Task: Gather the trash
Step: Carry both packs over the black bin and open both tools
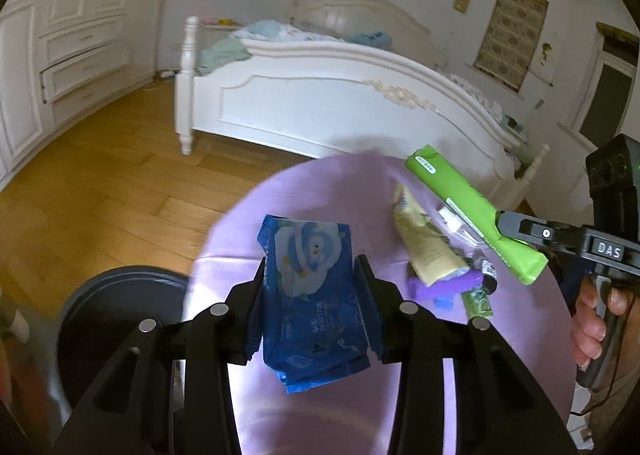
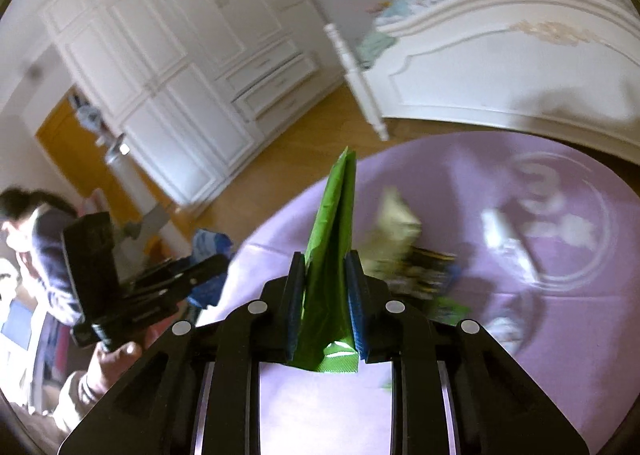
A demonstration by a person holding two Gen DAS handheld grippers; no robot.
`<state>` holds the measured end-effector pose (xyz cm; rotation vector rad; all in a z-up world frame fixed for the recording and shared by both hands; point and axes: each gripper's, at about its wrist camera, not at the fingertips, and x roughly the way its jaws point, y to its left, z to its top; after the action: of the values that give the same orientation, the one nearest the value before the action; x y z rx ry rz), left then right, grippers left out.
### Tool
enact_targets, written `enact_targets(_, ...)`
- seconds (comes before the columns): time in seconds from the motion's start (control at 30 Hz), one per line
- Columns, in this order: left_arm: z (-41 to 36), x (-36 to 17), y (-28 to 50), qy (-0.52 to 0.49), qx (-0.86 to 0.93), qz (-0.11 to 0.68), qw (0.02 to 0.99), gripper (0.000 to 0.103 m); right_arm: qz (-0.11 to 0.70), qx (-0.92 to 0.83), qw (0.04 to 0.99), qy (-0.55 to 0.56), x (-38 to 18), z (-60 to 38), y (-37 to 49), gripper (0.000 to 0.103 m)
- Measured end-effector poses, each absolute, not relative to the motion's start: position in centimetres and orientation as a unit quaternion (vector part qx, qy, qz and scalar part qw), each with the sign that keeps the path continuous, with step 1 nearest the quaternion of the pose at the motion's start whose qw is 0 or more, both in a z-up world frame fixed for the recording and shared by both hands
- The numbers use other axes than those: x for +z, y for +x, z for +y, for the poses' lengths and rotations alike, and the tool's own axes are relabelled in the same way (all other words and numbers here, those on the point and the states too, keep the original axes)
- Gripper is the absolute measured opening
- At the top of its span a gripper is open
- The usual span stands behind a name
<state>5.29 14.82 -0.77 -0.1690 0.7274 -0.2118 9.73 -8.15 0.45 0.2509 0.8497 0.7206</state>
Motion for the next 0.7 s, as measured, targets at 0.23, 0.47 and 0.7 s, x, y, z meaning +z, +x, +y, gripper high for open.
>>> enact_targets(0.23,21.6,-1.2,1.9,-0.117,-0.047,0.346,0.93,0.041,0.422,0.399,0.811,0.077,0.8,0.9,7.8,0.022)
enact_targets(0.47,27.4,-3.1,-0.8,-0.153,0.005,0.353,0.923,0.041,0.448,0.434,0.781,0.043,-0.6,8.9,7.2,0.022)
enact_targets(0.7,30.4,-4.9,-1.8,-0.175,0.024,0.362,0.915,0.041,0.467,0.448,0.762,0.016,-1.8,14.9,7.3,0.022)
